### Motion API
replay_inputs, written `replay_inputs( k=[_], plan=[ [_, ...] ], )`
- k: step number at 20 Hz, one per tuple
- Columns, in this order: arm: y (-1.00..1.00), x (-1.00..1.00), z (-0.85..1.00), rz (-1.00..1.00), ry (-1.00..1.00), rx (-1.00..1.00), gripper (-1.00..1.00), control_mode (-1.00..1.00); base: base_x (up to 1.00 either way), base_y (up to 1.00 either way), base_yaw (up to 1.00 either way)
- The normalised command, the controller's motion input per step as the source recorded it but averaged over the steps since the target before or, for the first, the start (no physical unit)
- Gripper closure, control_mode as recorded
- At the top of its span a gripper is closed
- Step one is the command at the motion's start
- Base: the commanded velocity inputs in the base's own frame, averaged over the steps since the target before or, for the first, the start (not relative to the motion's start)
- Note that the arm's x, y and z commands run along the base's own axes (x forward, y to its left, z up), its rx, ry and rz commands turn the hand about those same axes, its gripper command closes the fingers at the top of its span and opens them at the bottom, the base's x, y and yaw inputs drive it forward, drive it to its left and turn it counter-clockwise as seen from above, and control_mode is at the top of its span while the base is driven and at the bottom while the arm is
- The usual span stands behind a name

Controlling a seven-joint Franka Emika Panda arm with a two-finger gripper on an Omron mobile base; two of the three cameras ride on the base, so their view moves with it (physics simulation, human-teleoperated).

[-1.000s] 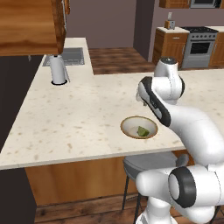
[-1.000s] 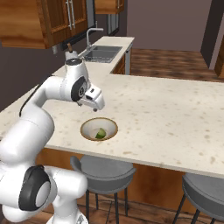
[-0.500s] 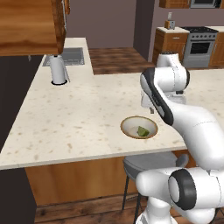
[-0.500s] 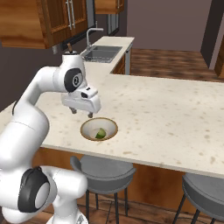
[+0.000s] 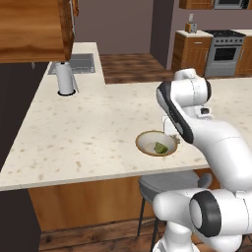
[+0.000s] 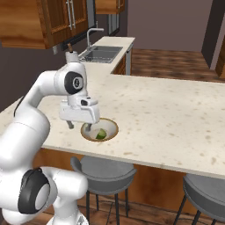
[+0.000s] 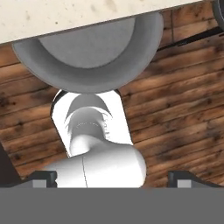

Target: There is a bowl on the dining counter. Grab a lemon wedge from the fridge and place it in the bowl. Then get the liquor bottle and glass cup from the cabinet and place them next to the bowl.

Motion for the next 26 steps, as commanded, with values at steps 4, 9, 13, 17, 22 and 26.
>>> replay_inputs(
  k=[4, 9, 13, 17, 22, 26],
  plan=[
    [0.00, -0.14, -0.02, -0.01, 0.06, 0.00, -1.00, -1.00, 0.00, 0.00, 0.00],
    [0.00, -0.24, 0.00, -0.02, 0.00, 0.00, -1.00, -1.00, 0.00, 0.00, 0.00],
    [0.00, -0.12, 0.00, -0.01, 0.00, 0.00, -1.00, 1.00, -0.69, 0.00, -0.03],
    [0.00, 0.00, 0.00, 0.00, 0.00, 0.00, -1.00, 1.00, -1.00, -0.13, -0.13],
    [0.00, 0.00, 0.00, 0.00, 0.00, 0.00, -1.00, 1.00, -1.00, -0.59, -0.23],
    [0.00, 0.00, 0.00, 0.00, 0.00, 0.00, -1.00, 1.00, -0.84, -1.00, -0.26]
  ],
)
